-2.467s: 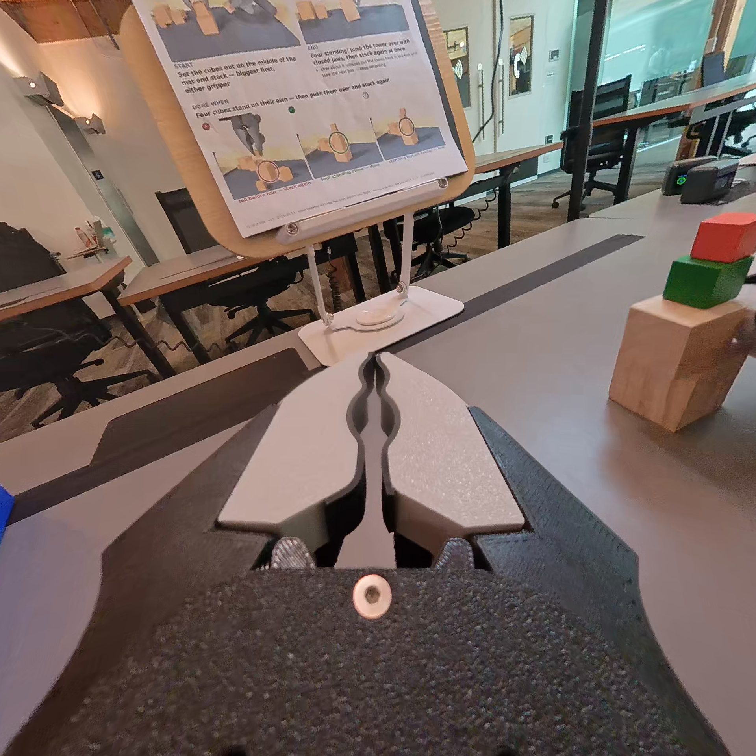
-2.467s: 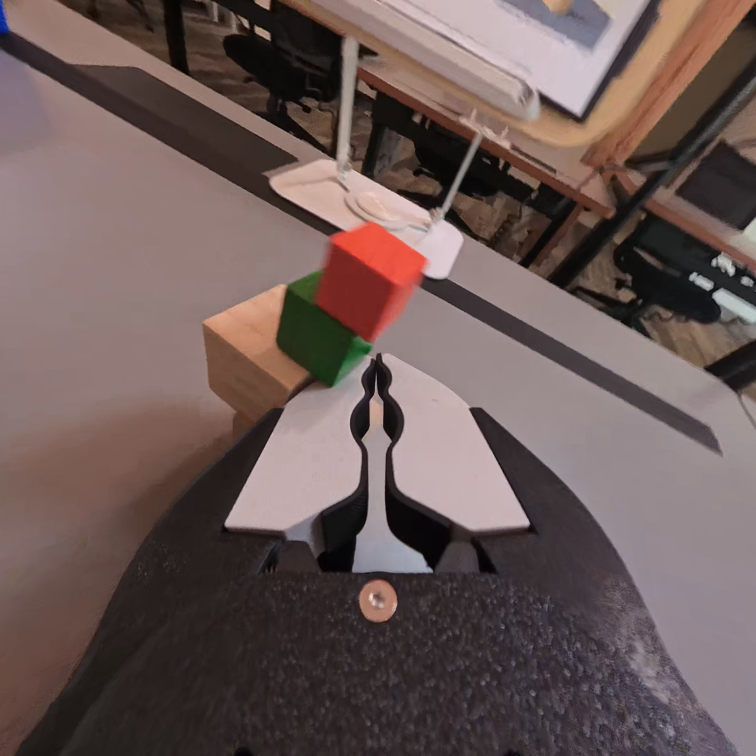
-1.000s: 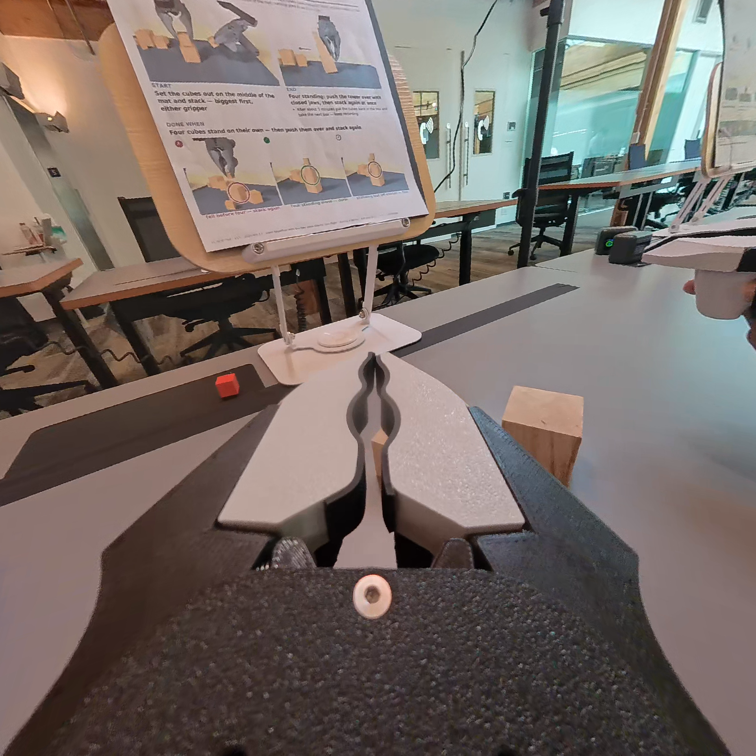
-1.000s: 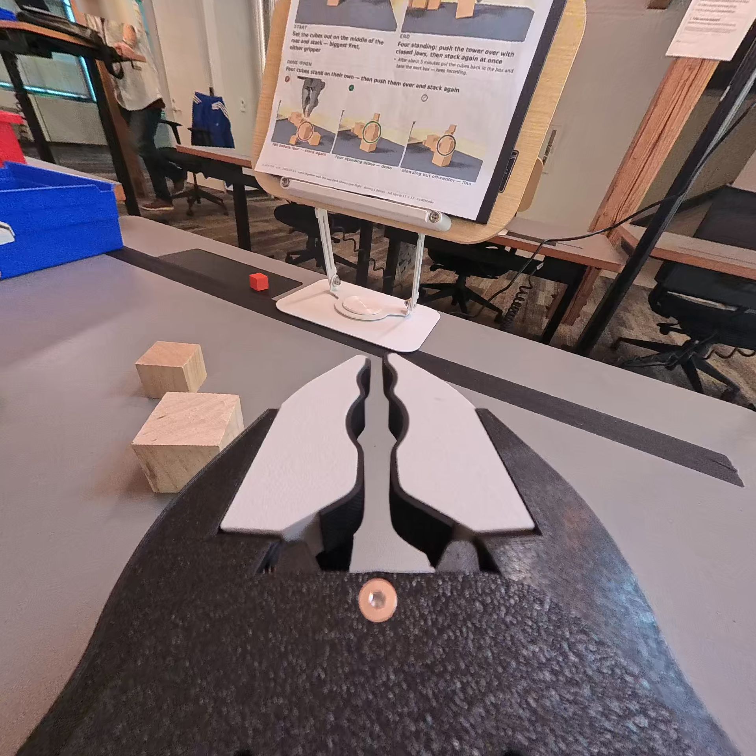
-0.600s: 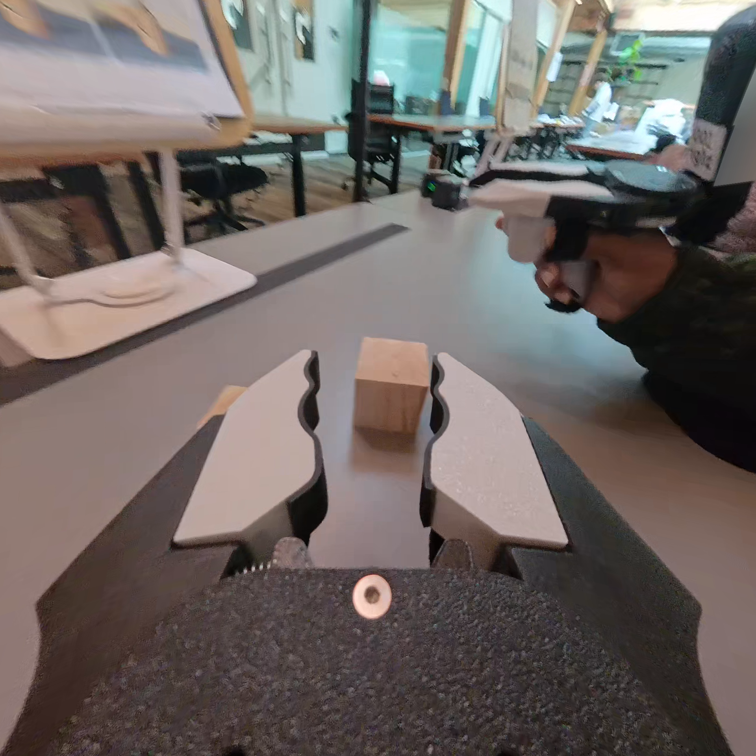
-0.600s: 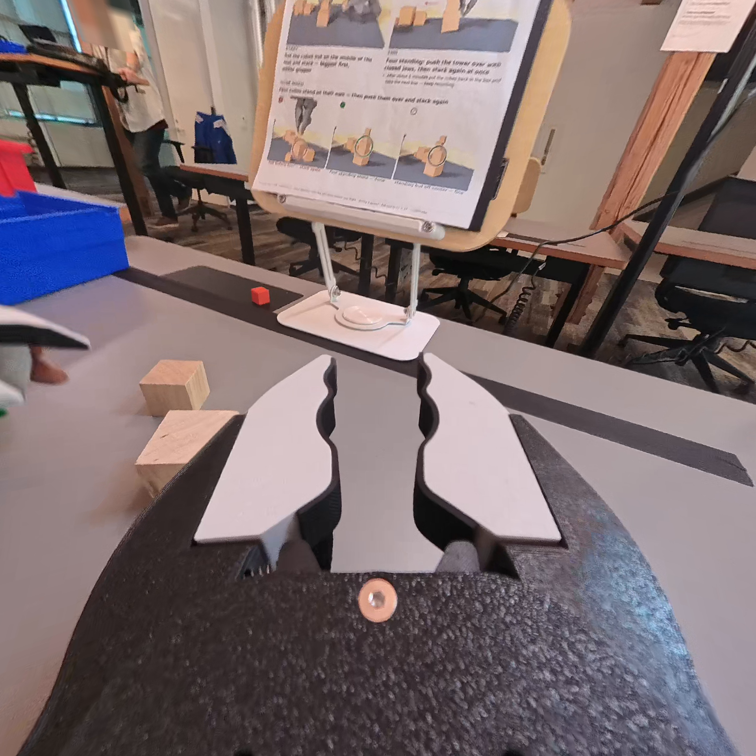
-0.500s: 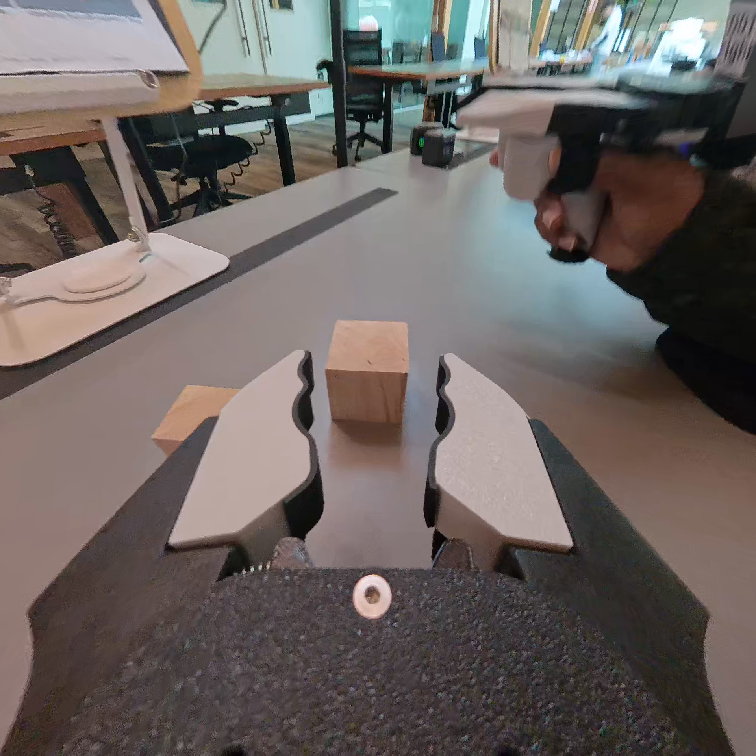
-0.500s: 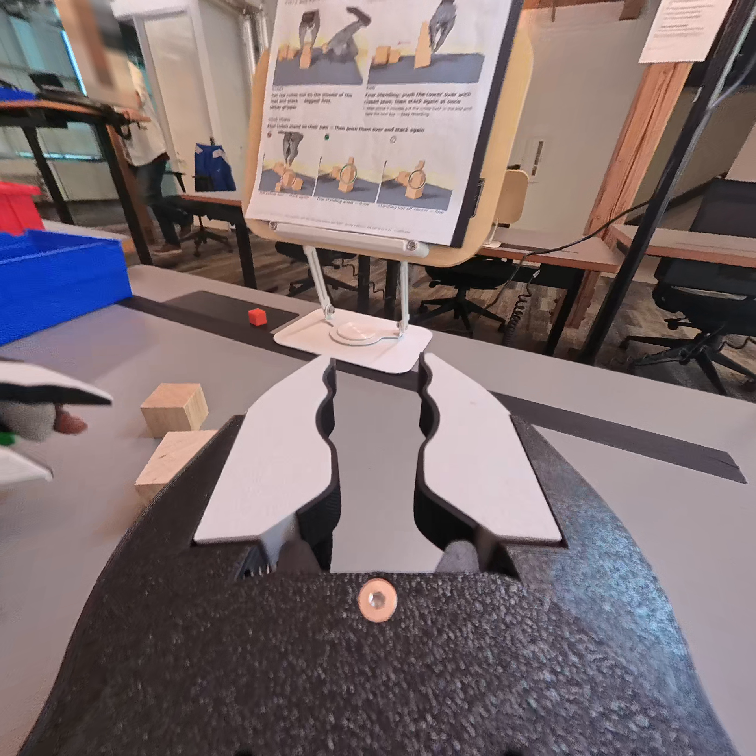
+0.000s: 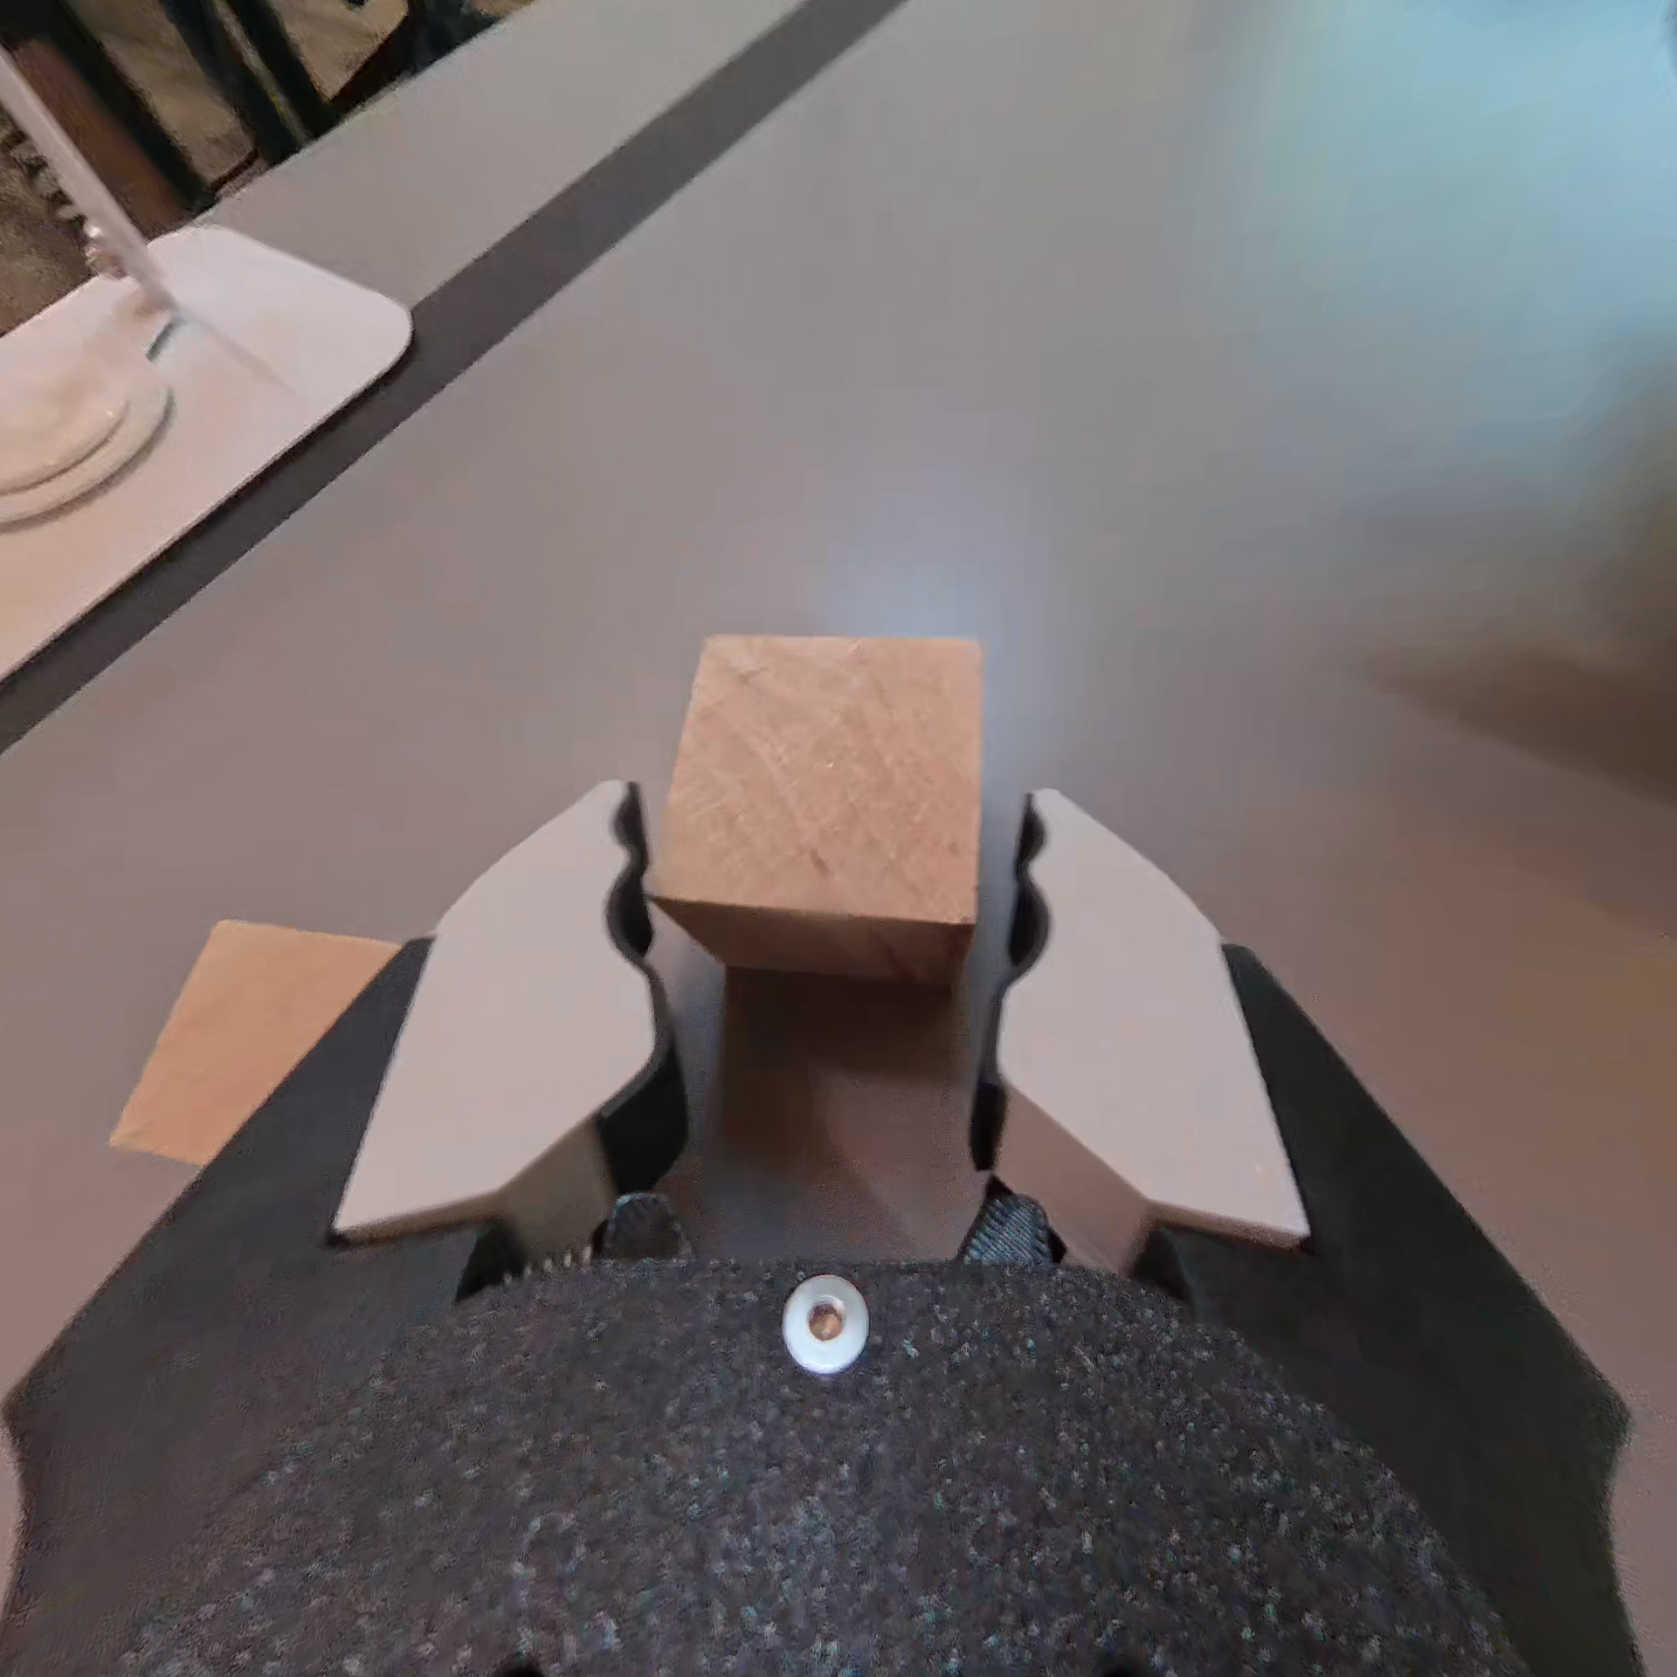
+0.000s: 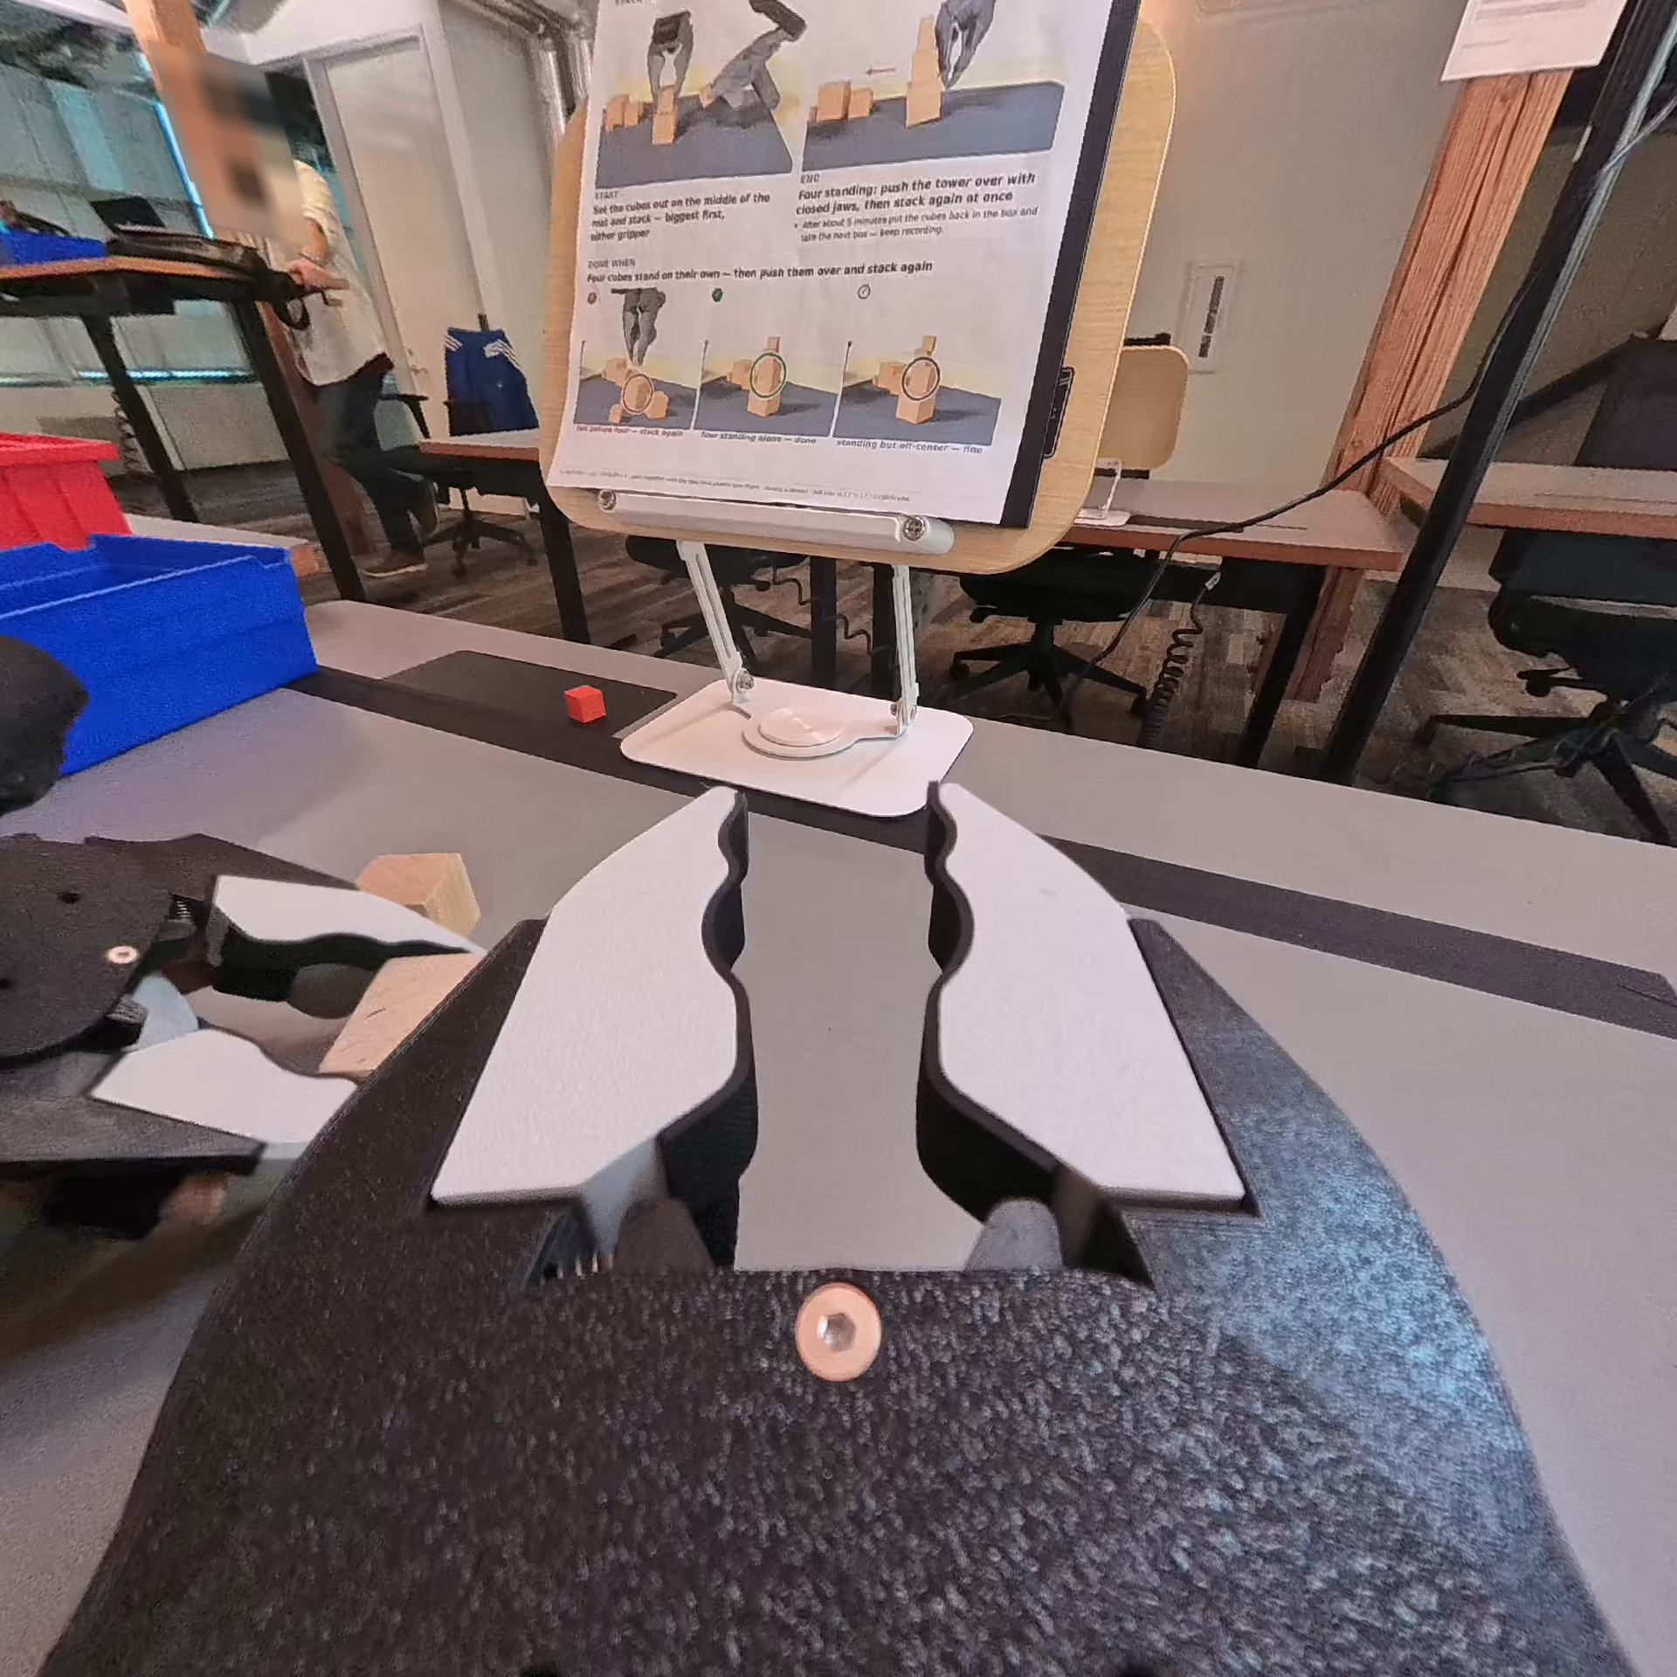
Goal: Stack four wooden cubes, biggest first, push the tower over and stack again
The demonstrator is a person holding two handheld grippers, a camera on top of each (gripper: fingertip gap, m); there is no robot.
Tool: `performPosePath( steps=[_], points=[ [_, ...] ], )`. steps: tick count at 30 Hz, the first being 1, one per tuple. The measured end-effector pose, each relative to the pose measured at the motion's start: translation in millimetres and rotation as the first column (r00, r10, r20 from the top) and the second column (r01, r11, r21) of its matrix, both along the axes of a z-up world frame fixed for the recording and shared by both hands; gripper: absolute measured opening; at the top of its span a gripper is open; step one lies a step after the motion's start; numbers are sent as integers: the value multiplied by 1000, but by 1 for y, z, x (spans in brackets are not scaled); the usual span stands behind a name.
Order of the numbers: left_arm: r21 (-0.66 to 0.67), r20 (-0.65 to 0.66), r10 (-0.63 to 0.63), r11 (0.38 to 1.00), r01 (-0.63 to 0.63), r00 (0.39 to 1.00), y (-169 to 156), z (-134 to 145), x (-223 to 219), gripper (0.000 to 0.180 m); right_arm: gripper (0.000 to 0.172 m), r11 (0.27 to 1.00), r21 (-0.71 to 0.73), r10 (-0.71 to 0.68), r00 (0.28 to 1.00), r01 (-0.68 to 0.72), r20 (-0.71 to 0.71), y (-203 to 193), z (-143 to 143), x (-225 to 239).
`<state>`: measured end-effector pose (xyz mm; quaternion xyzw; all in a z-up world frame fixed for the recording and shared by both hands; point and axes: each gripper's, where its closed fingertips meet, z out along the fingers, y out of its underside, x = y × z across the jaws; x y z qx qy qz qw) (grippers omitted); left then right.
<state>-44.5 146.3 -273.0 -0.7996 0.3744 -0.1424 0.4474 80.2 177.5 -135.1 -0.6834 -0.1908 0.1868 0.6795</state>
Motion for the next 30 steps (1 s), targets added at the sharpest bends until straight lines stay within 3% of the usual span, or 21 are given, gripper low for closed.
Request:
performPosePath(
  steps=[1, 3, 7, 11, 14, 19, 24, 30],
  points=[
    [19, -45, 23, 1000, -22, 999, 3, -2, -4, 68, 37, 1000, -3, 2, 1000, -2, -2, 0, 0, 0],
    [16, -64, -14, 1000, 15, 998, -2, 0, -3, 68, 36, 1000, 0, 5, 1000, -5, -1, 0, 1, 0],
    [48, 58, -130, 991, 127, 990, -20, 35, -8, 66, 35, 1000, 8, 5, 1000, -5, 6, -2, 2, 0],
    [33, 95, -206, 979, 204, 974, -36, 57, -50, 66, 32, 1000, 6, 8, 1000, -8, -6, -2, 3, 2],
    [-45, 87, -272, 960, 277, 958, -48, 52, -82, 66, 32, 1000, -10, 19, 1000, -19, 0, -1, -3, -2],
    [-210, 2, -339, 919, 332, 941, -58, 18, -122, 67, 32, 1000, -15, 16, 999, -16, 31, 0, -9, -4],
    [-176, -5, -372, 914, 365, 928, -59, 17, -129, 66, 32, 1000, -26, 15, 999, -15, 28, 2, -13, -4],
    [-231, -63, -396, 899, 373, 916, -68, 5, -149, 66, 32, 999, -49, 27, 998, -24, 48, 4, -23, -9]
  ],
)
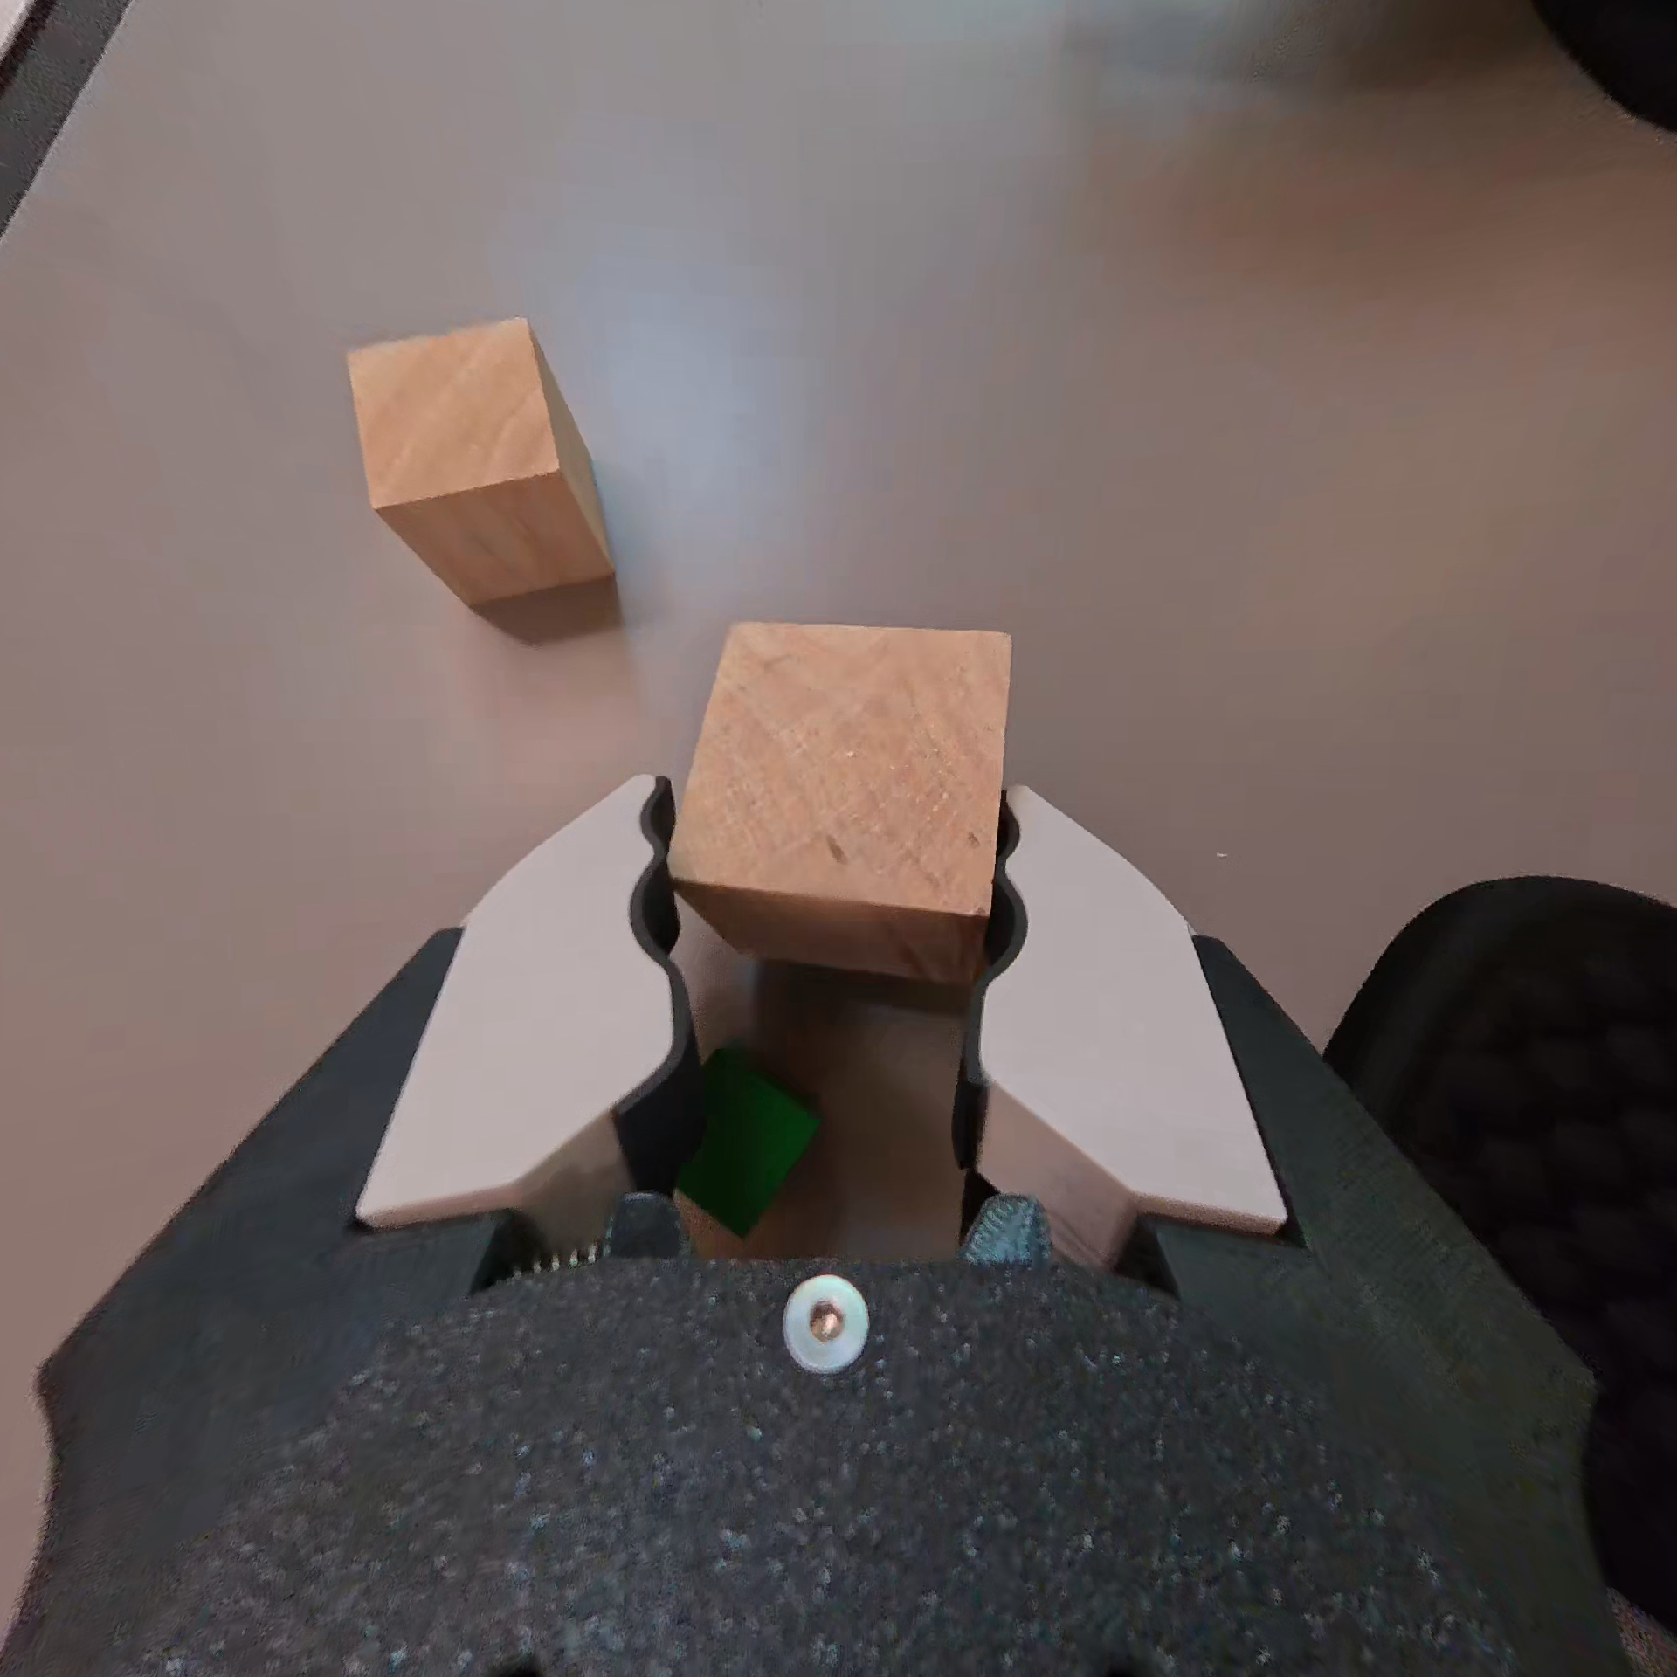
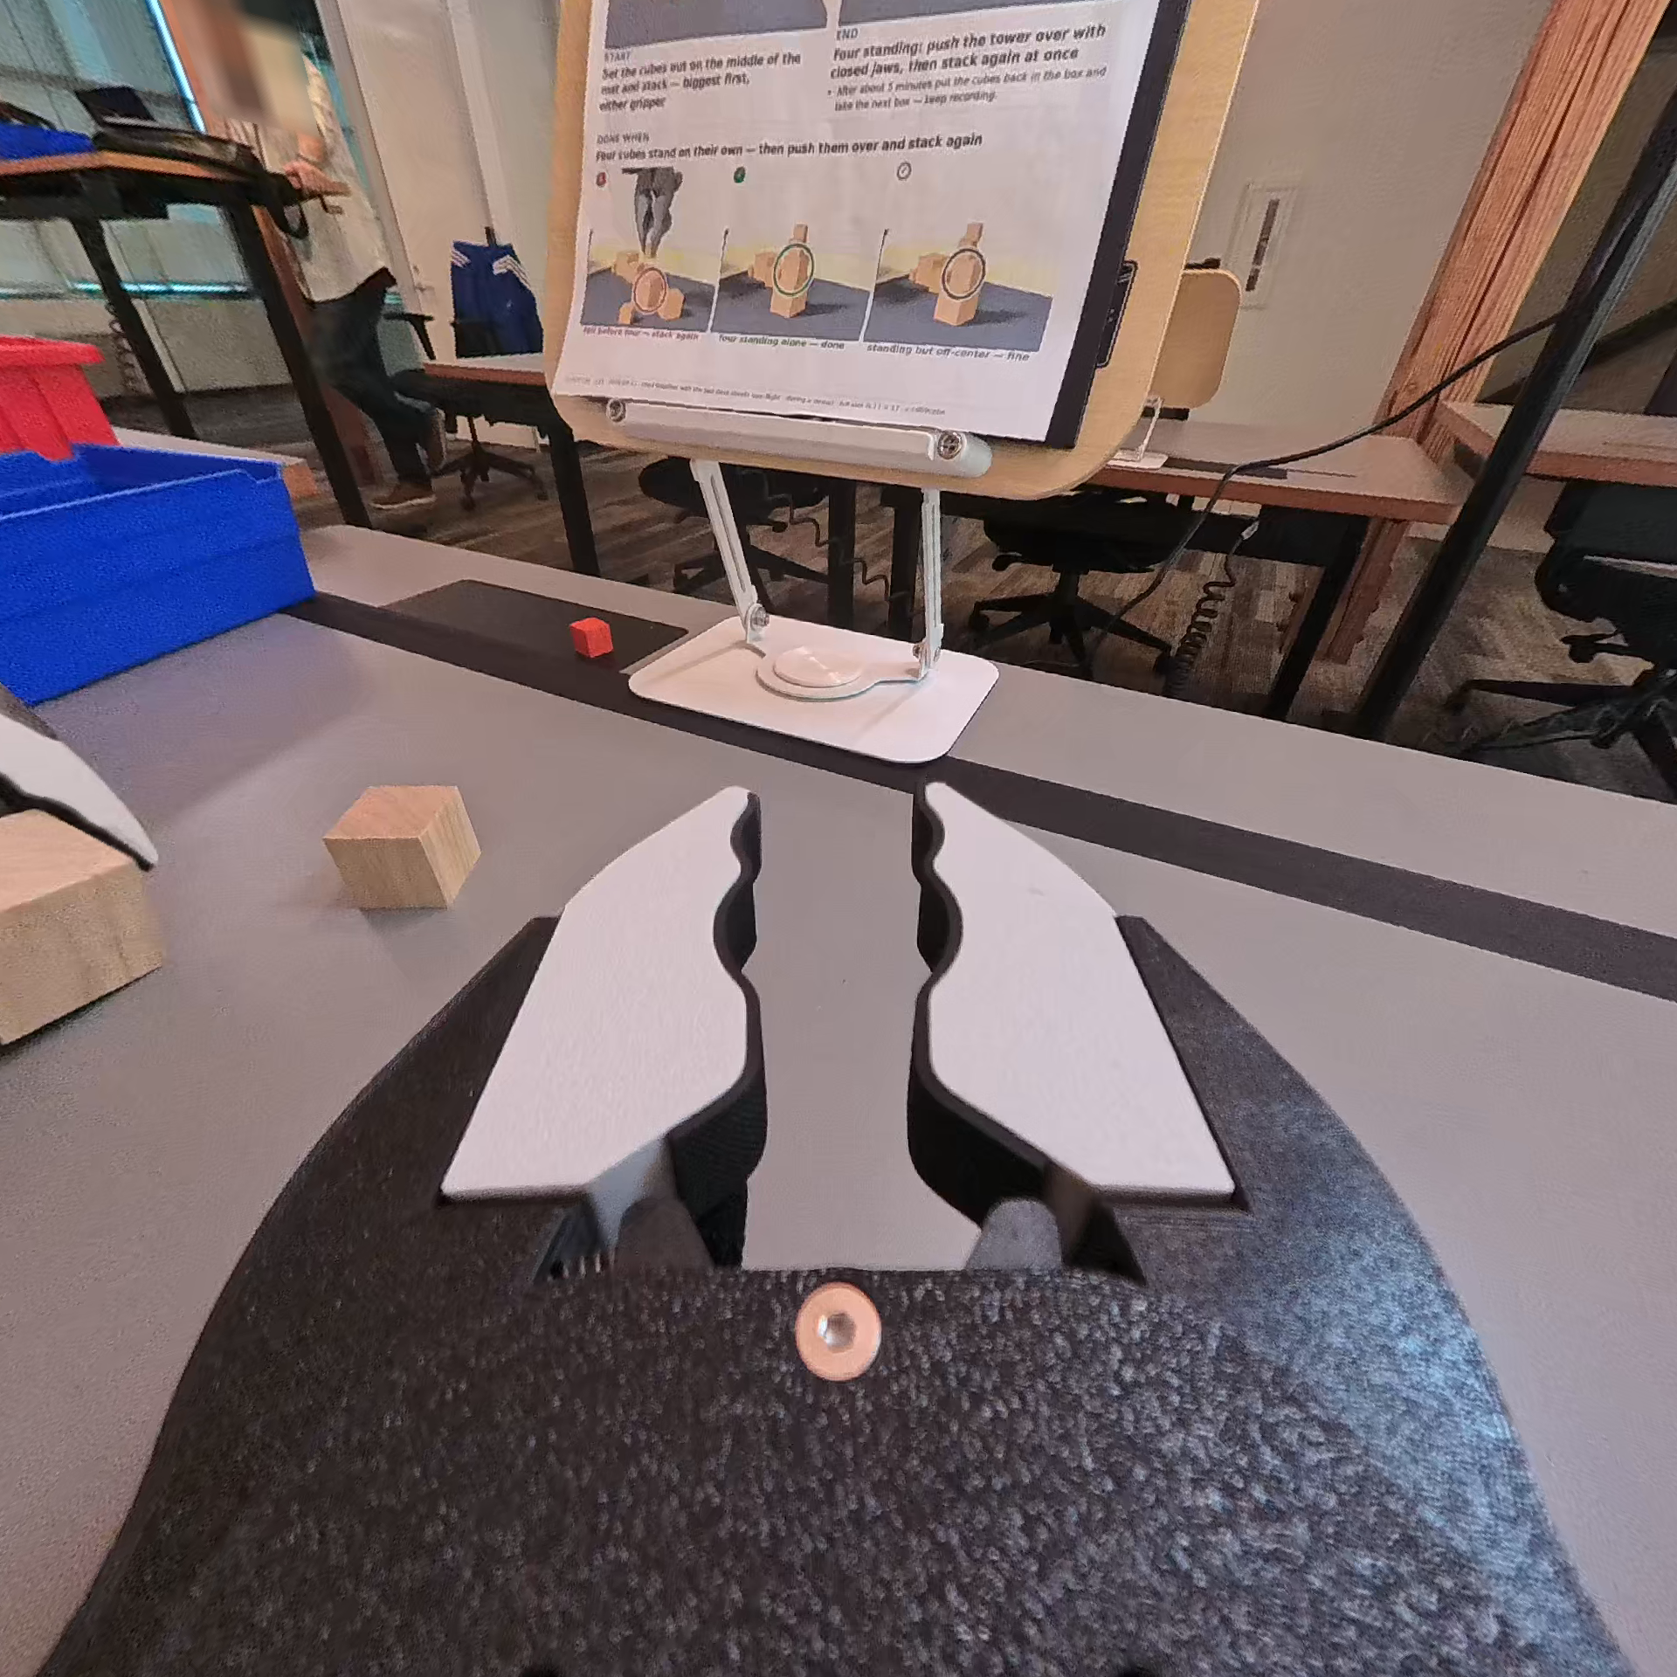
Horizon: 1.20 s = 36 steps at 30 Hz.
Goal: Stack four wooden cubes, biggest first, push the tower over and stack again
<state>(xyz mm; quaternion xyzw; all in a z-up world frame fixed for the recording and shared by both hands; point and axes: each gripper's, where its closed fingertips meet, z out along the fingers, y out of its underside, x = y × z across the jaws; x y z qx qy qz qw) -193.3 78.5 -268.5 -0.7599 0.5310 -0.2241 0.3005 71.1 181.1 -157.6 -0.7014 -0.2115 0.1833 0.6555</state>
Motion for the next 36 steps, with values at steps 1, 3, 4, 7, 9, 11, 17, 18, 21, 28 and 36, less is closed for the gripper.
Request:
performPosePath(
  steps=[1, 3, 4, 7, 9, 11, 17, 18, 21, 28, 36],
  points=[
    [7, 6, 2, 1000, -2, 1000, 0, 0, -1, 66, 32, 1000, -2, 1, 1000, -1, 2, 0, -1, 0],
    [8, 13, -2, 1000, 2, 1000, 1, 0, -1, 66, 32, 1000, -5, 2, 1000, -2, 5, 0, -2, -1],
    [14, 9, -8, 1000, 8, 1000, 1, 0, -1, 66, 32, 1000, -7, 2, 1000, -2, 6, 0, -3, -1],
    [52, -108, -49, 997, 55, 993, 4, -9, -8, 66, 32, 1000, -9, 4, 1000, -4, 11, 0, -4, -1],
    [79, -175, -80, 992, 94, 981, 4, -13, -12, 66, 32, 1000, -6, 1, 1000, -1, 14, 1, -4, -1],
    [91, -210, -79, 991, 100, 975, 6, -14, -13, 66, 32, 1000, -5, 0, 1000, 0, 9, 1, -3, 0],
    [8, 28, -69, 998, 69, 997, -6, 26, -13, 69, 33, 999, 47, -13, 1000, 13, -5, -2, 8, 4],
    [9, 104, -42, 999, 41, 994, -3, 41, -15, 67, 33, 998, 58, -18, 1000, 18, -8, -2, 10, 5],
    [79, 209, 119, 987, -138, 971, 29, 74, -26, 57, 32, 994, 92, -49, 999, 51, -20, -2, 17, 9],
    [137, 153, 268, 948, -288, 951, 80, 79, -10, 36, 8, 980, 182, -72, 996, 80, -48, -9, 34, 21],
    [13, -100, 195, 981, -195, 976, 93, 35, 32, 51, 0, 977, 200, -72, 996, 80, -50, -11, 39, 27]
  ],
)
